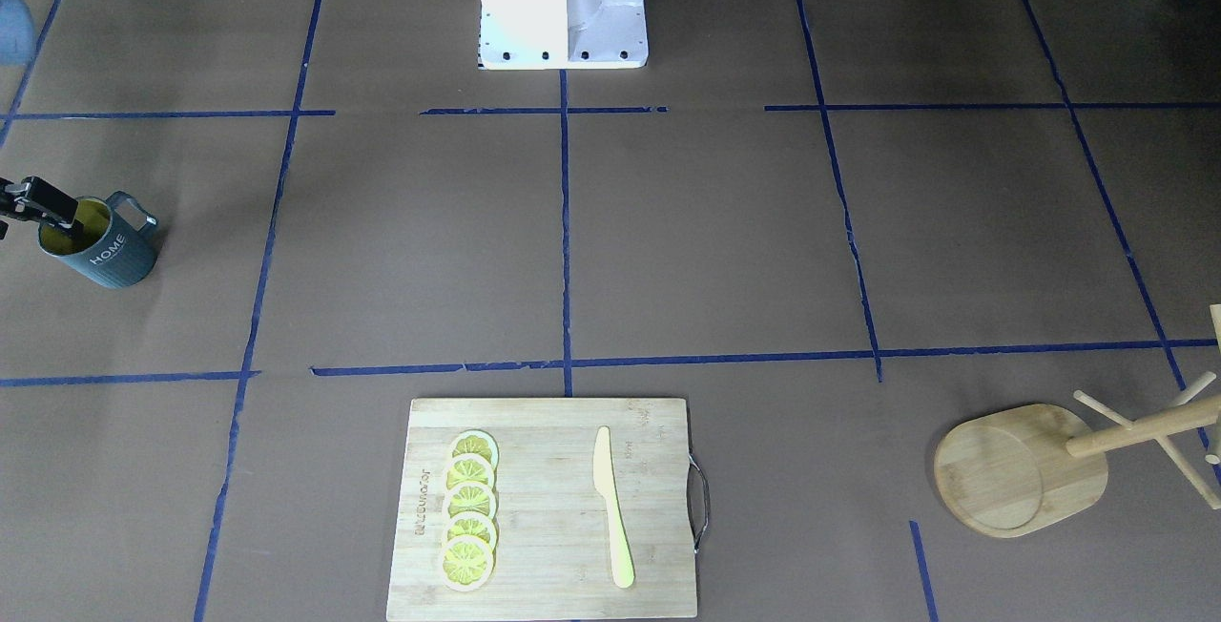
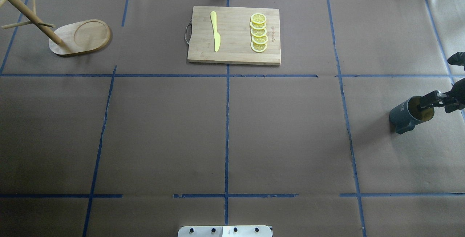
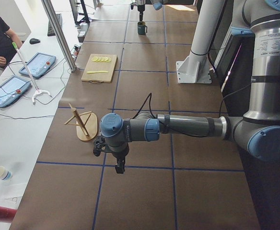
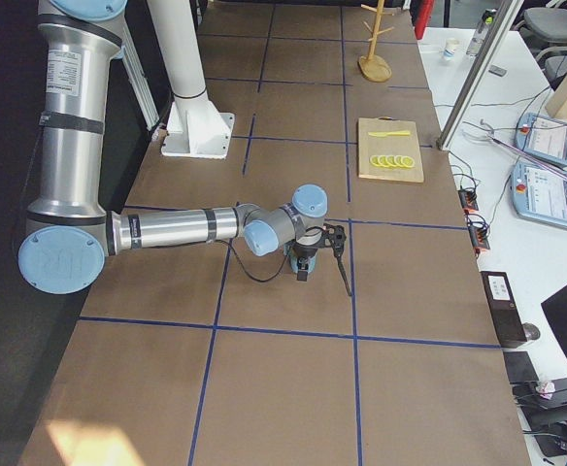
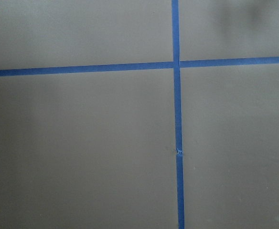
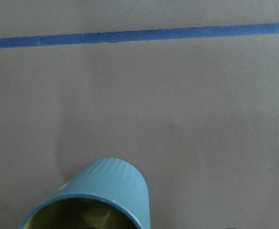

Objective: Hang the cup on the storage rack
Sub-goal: 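Grasp the teal mug by its rim with the right gripper and lift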

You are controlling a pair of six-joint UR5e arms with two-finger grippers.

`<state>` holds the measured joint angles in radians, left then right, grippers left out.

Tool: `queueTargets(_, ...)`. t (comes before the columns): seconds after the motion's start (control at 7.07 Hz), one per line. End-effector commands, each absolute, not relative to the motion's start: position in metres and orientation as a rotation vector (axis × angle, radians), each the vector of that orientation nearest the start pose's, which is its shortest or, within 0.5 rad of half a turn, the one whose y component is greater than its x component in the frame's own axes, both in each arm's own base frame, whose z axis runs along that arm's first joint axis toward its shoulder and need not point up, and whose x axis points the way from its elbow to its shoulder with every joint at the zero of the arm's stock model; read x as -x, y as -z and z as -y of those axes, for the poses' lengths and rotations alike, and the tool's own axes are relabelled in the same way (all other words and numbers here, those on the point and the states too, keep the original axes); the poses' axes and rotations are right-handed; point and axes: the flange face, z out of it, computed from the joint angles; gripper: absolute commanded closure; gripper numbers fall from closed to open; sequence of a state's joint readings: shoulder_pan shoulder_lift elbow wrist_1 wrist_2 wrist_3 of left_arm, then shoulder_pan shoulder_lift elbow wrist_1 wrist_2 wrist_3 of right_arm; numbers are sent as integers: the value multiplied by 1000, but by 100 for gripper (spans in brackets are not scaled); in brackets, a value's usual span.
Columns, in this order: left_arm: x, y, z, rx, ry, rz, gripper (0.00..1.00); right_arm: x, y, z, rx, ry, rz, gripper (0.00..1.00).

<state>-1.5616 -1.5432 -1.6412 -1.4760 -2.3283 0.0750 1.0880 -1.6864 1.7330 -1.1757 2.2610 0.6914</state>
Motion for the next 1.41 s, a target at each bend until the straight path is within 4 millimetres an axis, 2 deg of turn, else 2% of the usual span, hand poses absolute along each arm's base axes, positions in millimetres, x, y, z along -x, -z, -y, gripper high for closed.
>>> queueTargets(0.0,61,-644,478,17,-65,-756,0,158,-586,451,12,-39,808,86)
queueTargets(0.14,61,-644,478,16,-64,-756,0,158,-586,451,13,-38,810,99)
queueTargets(0.42,60,-642,478,14,-64,-759,0,157,-581,451,8,-36,819,100)
queueTargets(0.57,60,-640,478,11,-63,-759,0,149,-546,447,-24,-26,866,100)
queueTargets(0.71,60,-639,478,8,-65,-760,0,122,-524,452,-9,-73,917,100)
queueTargets(0.85,60,-637,478,4,-66,-760,0,113,-490,455,10,-95,936,100)
queueTargets(0.99,60,-636,478,2,-67,-760,0,118,-448,468,21,-106,929,100)
queueTargets(1.13,60,-636,478,2,-67,-760,0,132,-399,489,28,-124,936,100)
queueTargets(1.27,60,-636,478,2,-67,-760,0,173,-357,497,49,-139,956,100)
